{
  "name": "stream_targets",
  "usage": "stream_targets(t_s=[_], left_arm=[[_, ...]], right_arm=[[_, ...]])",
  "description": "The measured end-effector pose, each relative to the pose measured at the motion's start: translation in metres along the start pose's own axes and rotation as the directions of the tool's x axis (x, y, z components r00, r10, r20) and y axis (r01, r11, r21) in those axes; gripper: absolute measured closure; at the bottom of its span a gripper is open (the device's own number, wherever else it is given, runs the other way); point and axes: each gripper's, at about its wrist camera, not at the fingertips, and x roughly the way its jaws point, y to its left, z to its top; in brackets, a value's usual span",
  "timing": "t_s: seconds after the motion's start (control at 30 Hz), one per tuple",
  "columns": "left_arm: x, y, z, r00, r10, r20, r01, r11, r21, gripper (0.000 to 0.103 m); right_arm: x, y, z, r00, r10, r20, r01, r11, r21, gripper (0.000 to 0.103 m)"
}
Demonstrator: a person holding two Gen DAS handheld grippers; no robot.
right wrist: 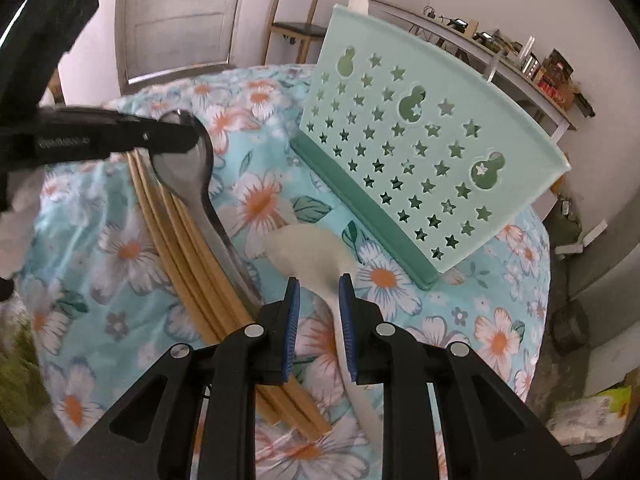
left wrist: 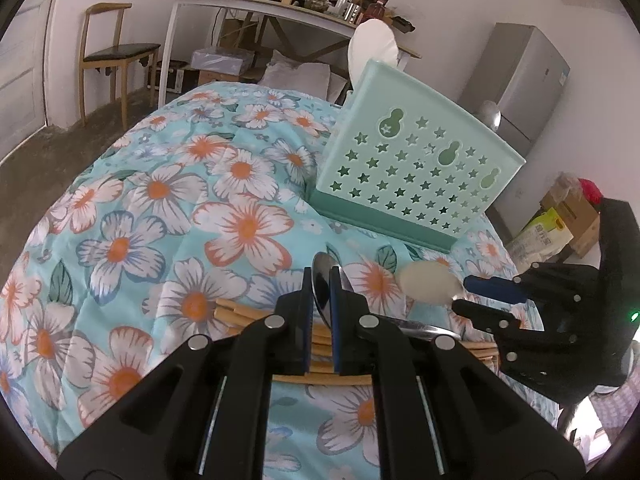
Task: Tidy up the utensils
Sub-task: 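Close the right tool on the white plastic spoon and lift it while the left tool holds the silver spoon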
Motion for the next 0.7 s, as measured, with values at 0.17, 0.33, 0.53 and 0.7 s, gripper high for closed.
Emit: stream_targets(t_s=[0.17, 0.33, 0.53, 0.7], left_arm=[[0.005, 0.005, -0.004, 1.0, -0.016, -0.001, 0.016, 1.0, 0.01, 0.096], [0.009, 0.009, -0.003, 0.999, -0.043, -0.006, 0.043, 0.999, 0.009, 0.096], [0.013, 0.016, -0.005, 0.997, -0.073, -0.008, 0.073, 0.997, -0.014, 0.096], [0.011, 0.02, -0.007, 0.996, -0.094, 0.006, 0.094, 0.995, -0.026, 0.096]], right_arm=[[0.007, 0.011, -0.002, 0.995, -0.1, 0.02, 0.101, 0.991, -0.082, 0.082], [0.015, 0.027, 0.001, 0.98, -0.197, 0.042, 0.201, 0.965, -0.167, 0.082], [0.025, 0.036, 0.01, 0.962, -0.263, 0.073, 0.272, 0.945, -0.182, 0.082], [0.015, 0.027, 0.017, 0.958, -0.268, 0.106, 0.277, 0.957, -0.084, 0.098]])
